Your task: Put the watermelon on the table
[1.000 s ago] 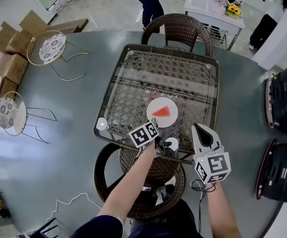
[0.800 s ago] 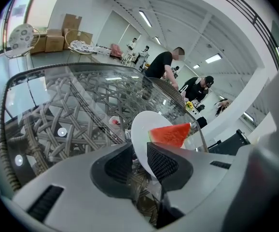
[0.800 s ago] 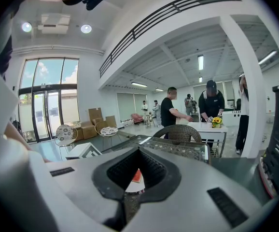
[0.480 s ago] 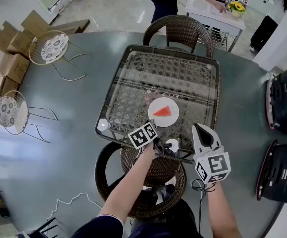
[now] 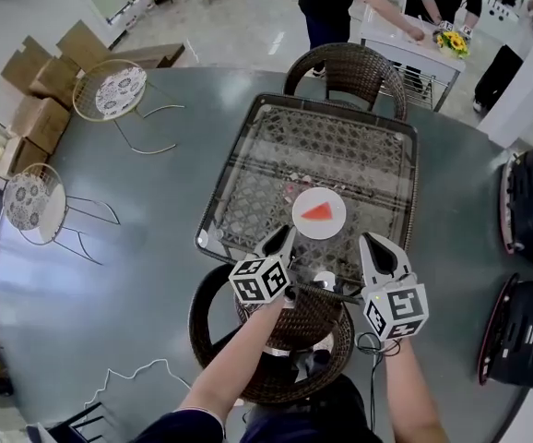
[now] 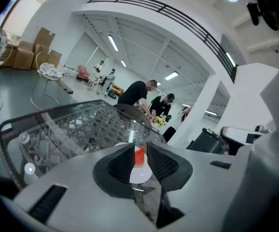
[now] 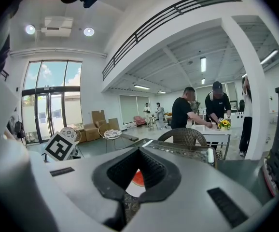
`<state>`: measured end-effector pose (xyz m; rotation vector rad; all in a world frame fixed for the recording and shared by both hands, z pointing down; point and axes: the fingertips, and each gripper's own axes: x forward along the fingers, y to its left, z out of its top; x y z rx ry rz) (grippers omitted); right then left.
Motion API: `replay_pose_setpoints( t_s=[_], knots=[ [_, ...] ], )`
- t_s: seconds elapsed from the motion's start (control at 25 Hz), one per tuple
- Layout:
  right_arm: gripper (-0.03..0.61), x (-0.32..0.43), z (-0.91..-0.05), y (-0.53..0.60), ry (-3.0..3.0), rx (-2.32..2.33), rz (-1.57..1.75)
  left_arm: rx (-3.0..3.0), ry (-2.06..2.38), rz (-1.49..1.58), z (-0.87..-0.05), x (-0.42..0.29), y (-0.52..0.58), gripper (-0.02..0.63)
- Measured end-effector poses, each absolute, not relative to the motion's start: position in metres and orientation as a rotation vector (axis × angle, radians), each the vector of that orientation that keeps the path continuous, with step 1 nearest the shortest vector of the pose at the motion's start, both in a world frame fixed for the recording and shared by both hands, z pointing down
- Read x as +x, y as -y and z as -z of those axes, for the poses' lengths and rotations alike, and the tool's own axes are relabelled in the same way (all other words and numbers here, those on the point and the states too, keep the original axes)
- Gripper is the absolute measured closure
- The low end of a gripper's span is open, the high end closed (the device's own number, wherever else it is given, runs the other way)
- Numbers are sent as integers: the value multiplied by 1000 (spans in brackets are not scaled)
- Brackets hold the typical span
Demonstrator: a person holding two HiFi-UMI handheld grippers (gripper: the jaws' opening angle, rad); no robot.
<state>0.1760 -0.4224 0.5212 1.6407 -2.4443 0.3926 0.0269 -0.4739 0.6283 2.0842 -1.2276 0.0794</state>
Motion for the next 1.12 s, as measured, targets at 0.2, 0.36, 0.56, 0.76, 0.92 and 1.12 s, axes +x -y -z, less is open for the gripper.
replay_pose_setpoints(
  t_s=[0.2,0.36,0.56,0.76,0.92,1.12],
  knots=[
    [577,162,-512,417,2477,1614,-379,2335,1189,-79,-573,32,450,609],
    [578,149,-500,411,2511,1592,-361,2510,1124,-102,-534,44,427,609],
    [578,138,-484,399,2547,1586,-354,2656,1072,-141,-500,54,396,609],
    [577,129,-475,381,2570,1586,-363,2727,1044,-145,-481,55,370,609],
    [577,120,-465,365,2592,1572,-351,2772,1028,-127,-463,55,353,609],
    [577,111,-448,347,2616,1560,-316,2785,1023,-106,-447,51,337,609]
  ],
)
